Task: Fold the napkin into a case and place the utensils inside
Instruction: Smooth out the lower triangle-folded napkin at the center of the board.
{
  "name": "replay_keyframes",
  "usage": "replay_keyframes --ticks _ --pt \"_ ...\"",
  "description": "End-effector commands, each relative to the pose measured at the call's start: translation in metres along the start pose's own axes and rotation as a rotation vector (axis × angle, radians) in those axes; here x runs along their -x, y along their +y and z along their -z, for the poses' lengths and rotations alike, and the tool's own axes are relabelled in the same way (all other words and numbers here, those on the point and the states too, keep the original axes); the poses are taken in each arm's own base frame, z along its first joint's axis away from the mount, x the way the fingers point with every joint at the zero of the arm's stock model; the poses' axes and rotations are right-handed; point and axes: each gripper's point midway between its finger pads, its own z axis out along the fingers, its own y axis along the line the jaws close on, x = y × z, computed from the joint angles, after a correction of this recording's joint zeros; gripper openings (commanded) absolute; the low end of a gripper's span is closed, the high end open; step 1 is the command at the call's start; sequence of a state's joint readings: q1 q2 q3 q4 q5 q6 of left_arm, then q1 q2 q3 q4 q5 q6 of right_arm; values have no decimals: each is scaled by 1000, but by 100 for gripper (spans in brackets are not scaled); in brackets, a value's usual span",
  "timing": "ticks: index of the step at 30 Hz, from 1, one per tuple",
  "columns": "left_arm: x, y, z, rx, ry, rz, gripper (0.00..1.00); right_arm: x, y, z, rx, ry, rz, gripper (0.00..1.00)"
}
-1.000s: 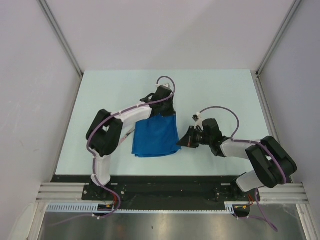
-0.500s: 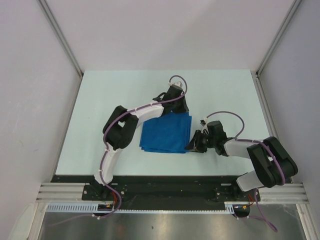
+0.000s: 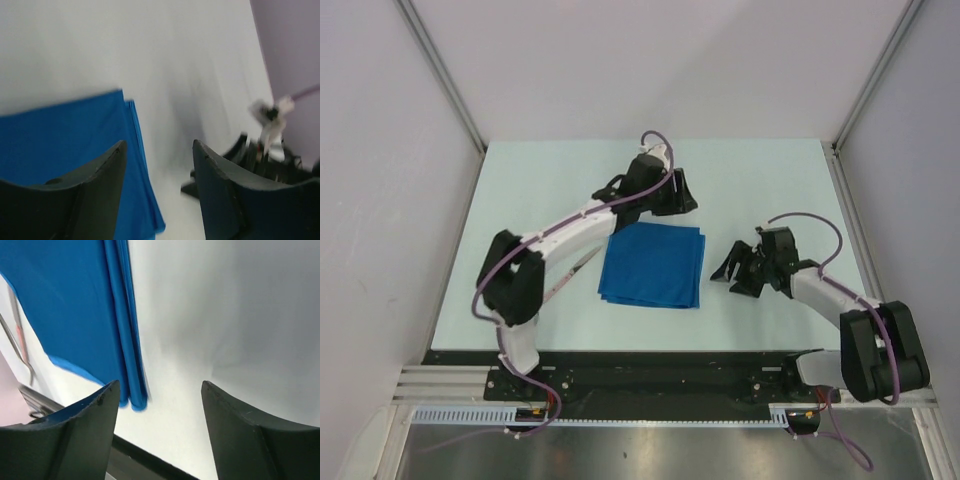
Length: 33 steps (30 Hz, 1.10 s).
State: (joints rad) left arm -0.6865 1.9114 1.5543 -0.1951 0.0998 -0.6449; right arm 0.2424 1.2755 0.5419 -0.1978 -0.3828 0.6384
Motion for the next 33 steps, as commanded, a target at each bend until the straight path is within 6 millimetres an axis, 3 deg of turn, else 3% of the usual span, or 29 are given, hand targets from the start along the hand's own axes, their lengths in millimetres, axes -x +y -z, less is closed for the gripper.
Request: replay_keyframes --ticks 1,2,3,4,5,6,11,16,24,26,30,33 --pt "-49 -14 54 -26 50 -90 60 54 28 -1 63 -65 48 64" --pt "-69 -3 58 10 79 -101 61 64 34 -2 77 -75 67 62" --pt "-86 -10 63 7 97 -130 62 67 31 -13 69 -54 68 60" --pt "-93 -12 69 9 97 -149 65 81 45 -14 102 -64 89 54" --pt "-105 -1 69 58 99 -174 65 86 48 -19 117 -53 102 51" --pt "-121 -9 71 56 122 -205 66 90 51 -25 129 -38 101 49" --pt "-169 4 61 144 203 -283 62 113 51 -57 121 -10 101 41" --pt "-188 9 49 174 230 -304 55 118 46 -82 119 27 103 30" --pt "-209 12 36 169 280 -312 59 132 24 -109 54 25 97 19" --pt "-212 10 33 166 286 -316 59 139 25 -109 58 22 100 17" --pt "-218 13 29 192 303 -329 59 136 37 -89 53 5 136 21" --pt "-220 16 28 208 309 -330 54 116 37 -77 34 35 146 25"
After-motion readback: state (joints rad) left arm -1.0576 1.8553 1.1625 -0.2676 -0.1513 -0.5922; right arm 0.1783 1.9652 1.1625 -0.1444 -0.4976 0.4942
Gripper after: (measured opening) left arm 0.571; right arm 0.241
